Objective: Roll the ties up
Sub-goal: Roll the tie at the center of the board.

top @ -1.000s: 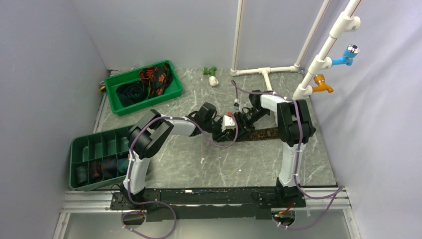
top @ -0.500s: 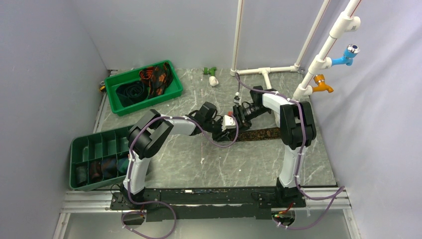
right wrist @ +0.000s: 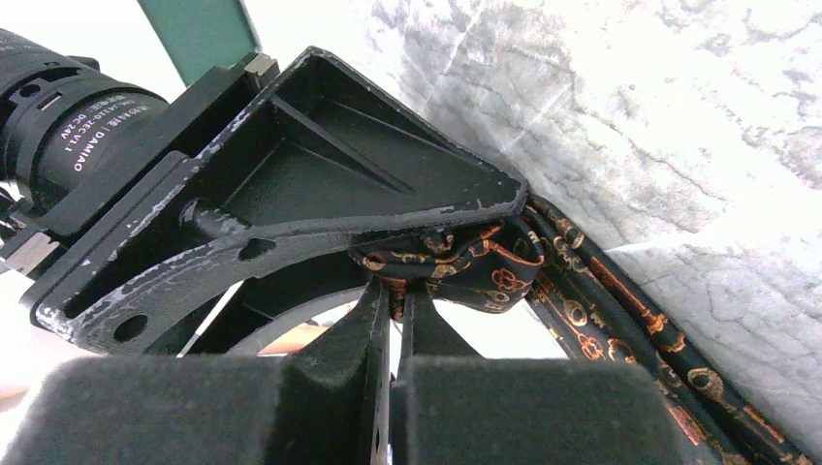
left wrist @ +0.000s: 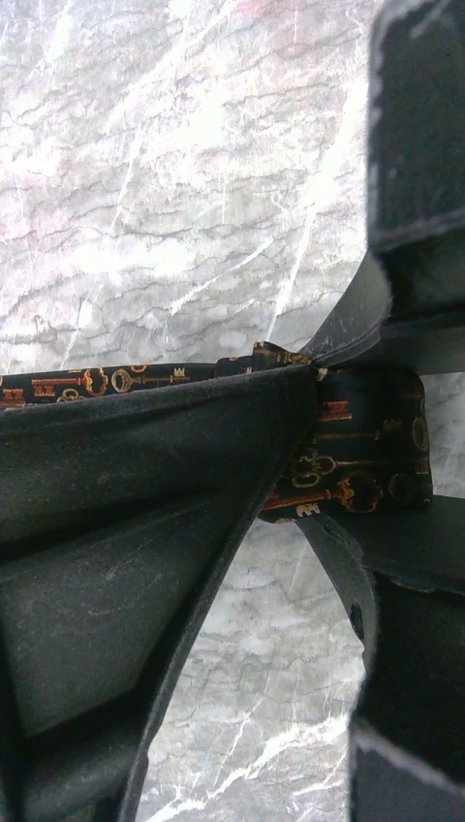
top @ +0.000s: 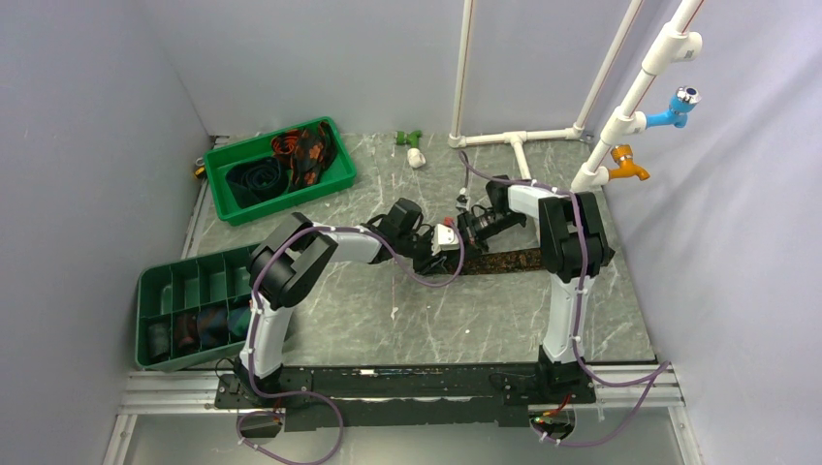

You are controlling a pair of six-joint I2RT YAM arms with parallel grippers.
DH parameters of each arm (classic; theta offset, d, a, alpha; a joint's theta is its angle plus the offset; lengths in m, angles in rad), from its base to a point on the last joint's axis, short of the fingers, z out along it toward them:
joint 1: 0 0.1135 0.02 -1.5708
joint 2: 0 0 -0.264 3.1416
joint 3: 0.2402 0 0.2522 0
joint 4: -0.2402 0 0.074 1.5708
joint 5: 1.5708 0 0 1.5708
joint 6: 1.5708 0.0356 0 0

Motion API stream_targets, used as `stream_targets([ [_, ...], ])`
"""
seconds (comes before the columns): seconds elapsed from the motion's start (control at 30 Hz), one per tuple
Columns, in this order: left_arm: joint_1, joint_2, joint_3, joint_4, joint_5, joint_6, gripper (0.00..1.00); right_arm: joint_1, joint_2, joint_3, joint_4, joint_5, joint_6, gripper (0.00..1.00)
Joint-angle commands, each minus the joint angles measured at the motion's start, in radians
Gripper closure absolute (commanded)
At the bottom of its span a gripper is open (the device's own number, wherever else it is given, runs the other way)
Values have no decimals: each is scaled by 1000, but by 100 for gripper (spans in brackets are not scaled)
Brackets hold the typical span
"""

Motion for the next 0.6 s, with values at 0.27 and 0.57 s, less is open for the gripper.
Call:
stream_targets([
  [0.27,26,66,-113,-217,-97,9,57,-33,97,-61,94,219,-26,100],
  [0.57,33,30,-181,59,53,35,36,-54,107,-62,93,307,-17,100],
])
